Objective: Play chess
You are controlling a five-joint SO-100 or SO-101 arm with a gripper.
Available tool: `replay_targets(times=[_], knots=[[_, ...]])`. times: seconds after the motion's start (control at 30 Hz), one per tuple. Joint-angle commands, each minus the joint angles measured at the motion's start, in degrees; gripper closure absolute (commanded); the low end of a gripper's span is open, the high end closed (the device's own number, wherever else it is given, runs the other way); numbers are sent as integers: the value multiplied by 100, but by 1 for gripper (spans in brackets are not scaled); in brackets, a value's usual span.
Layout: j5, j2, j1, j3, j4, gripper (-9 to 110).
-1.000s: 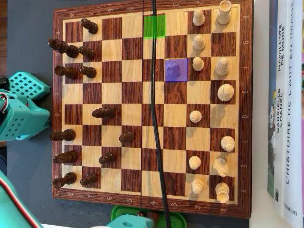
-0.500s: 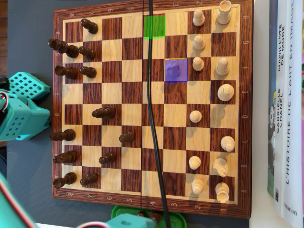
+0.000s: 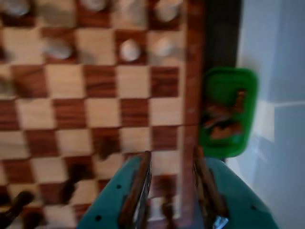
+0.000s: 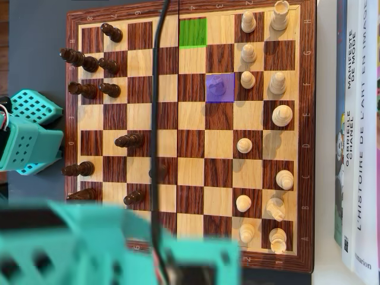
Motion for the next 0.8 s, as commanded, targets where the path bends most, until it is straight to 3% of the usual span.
replay_targets(times=[0.0,0.2,0.43,0.77], knots=[[334,817,-633,703,-62,88],[809,1600,-1688,1696,-105,88],[861,1600,-2786,2180,-1081,88],[817,765,-3041,2443,-2048,88]])
